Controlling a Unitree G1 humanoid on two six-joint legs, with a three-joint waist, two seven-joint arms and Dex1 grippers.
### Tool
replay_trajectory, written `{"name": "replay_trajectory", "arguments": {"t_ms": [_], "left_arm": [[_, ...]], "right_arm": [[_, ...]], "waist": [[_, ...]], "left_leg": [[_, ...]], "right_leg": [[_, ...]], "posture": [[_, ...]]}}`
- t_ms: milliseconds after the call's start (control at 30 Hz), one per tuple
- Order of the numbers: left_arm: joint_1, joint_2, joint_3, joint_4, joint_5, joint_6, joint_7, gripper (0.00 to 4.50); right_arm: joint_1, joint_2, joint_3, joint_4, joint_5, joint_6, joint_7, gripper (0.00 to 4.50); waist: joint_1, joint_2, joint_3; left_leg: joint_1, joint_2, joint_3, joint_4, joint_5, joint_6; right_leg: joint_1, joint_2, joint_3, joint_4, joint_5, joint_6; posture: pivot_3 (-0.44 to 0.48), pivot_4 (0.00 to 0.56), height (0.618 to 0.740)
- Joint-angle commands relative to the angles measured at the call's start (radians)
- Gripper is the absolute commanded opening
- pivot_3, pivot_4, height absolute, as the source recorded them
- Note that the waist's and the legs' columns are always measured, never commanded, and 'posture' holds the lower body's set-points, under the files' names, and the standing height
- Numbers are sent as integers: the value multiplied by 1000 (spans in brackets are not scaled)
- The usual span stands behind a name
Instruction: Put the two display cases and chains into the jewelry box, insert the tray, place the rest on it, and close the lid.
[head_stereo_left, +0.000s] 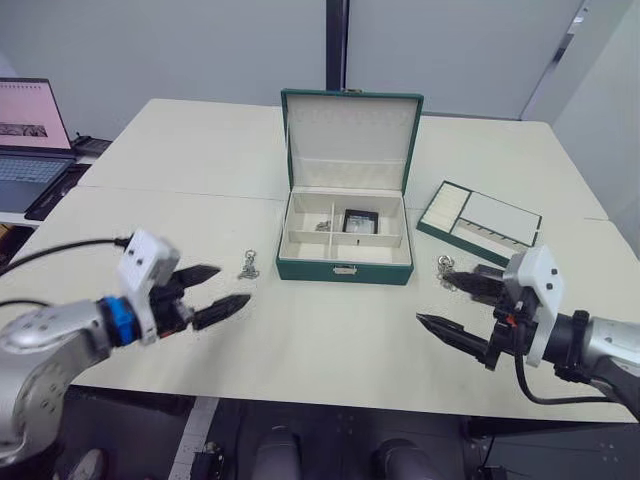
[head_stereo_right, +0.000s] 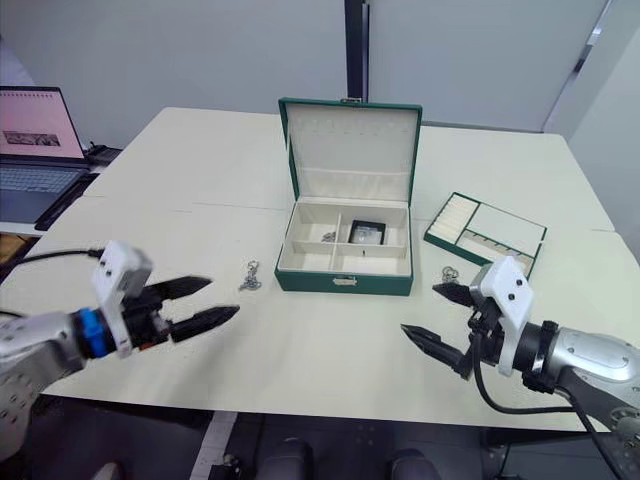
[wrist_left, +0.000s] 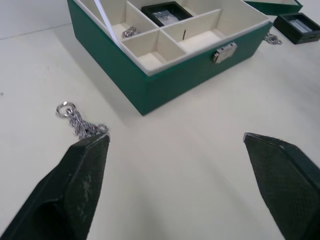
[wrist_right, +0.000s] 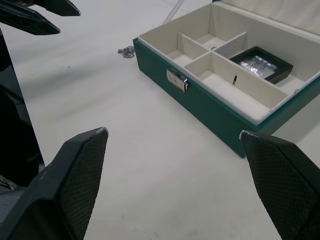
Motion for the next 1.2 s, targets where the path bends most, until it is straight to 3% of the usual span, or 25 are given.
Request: {"name": "replay_trajectory", "arguments": {"t_ms": [33,233,467,567,733,833,1000,1200], "left_arm": [[104,-21,103,1,-18,-116,-55,4486],[307,-21,174,76,11,-322,-198,4486],[306,-27,137,104,2,-404,-159,4486],[274,-19,132,87,9,-358,-60,4486],[103,-32,123,50,-106,-104,218,4486],[27,-63,86,12,-111,-27,362,4486],[-39,-96,17,-20,-91,36,499,4486],[-48,-111,-45,-38,-75,30,542,4486]], "right_arm": [[68,-6,-15,-38,-39,-29,44,4500],[205,-16,-42,-62,-108,-55,113,4500],[195,-3,-27,-54,-124,-65,124,4500],[165,-7,-19,-66,-112,-64,124,4500],[-45,-2,28,-83,-18,-28,57,4500],[-154,-7,63,-77,11,-8,30,4500],[-265,-11,96,-62,34,8,16,4500],[-334,-11,116,-55,60,25,3,4500]], "waist": [[1,0,0],[-3,0,0],[-5,-1,-1],[-5,-1,-1],[-13,-1,-1],[-14,-1,-1],[-16,0,-1],[-20,-1,-1]], "left_leg": [[0,0,0,0,0,0],[0,0,0,0,0,0],[0,0,0,0,-1,1],[0,0,0,0,-1,1],[0,0,-1,0,-1,1],[-1,0,-1,0,-1,1],[-1,0,-1,0,0,0],[-1,0,-1,0,0,0]], "right_leg": [[0,0,0,0,0,0],[-1,0,0,0,0,0],[-3,0,0,0,0,0],[-2,0,1,0,0,0],[-2,1,1,1,0,0],[-2,1,1,0,0,0],[-2,1,1,1,0,0],[-2,1,1,1,0,0]], "posture": [[0,150,726],[0,150,726],[0,150,726],[0,150,726],[0,150,726],[0,150,726],[0,150,726],[0,150,726]]}}
